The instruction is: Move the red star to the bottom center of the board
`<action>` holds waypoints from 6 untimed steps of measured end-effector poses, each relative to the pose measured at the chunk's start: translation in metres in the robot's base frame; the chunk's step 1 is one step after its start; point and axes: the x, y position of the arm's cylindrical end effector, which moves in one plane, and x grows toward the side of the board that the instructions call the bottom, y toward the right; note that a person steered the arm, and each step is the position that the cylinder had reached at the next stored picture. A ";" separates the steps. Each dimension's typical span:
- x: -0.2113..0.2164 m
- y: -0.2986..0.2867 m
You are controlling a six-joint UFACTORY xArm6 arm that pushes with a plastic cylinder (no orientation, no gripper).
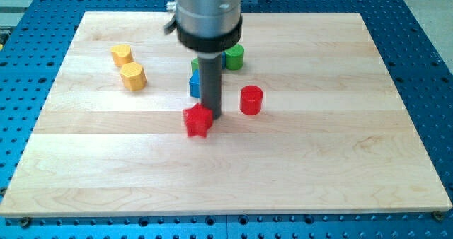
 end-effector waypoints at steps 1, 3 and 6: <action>-0.002 -0.001; 0.004 -0.039; 0.065 0.065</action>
